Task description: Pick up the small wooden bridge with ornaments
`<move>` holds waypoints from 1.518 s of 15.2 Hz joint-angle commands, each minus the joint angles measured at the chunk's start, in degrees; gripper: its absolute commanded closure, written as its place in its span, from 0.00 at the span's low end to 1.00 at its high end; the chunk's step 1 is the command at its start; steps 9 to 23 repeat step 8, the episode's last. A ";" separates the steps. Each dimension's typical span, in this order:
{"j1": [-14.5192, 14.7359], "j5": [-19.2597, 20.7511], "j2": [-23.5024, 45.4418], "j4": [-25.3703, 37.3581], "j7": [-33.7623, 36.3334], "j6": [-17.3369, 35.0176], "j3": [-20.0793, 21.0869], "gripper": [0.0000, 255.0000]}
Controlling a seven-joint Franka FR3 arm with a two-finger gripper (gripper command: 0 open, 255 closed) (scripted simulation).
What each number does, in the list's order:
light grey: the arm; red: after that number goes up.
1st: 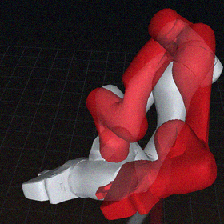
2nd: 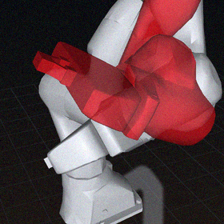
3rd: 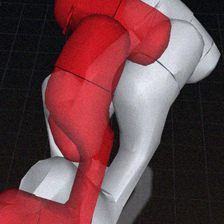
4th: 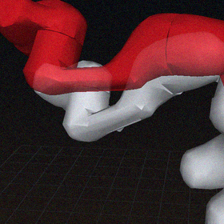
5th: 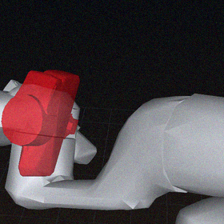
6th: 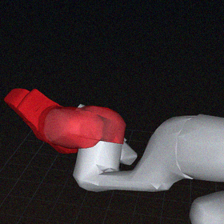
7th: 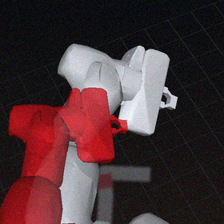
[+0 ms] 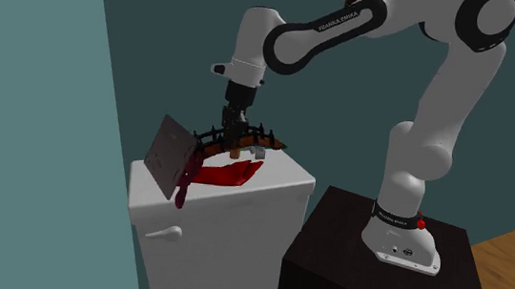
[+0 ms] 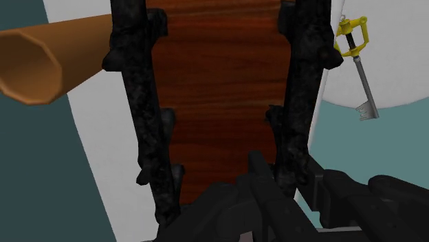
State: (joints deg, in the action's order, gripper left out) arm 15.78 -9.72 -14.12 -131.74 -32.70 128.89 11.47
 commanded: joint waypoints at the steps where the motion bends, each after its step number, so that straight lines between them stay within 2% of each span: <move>1: -0.08 0.08 -0.55 1.11 0.02 -1.59 -0.15 1.00; 6: -0.18 0.29 -1.57 4.03 0.35 -5.53 -0.37 1.00; 23: -0.18 0.30 -1.60 4.12 0.36 -5.64 -0.38 1.00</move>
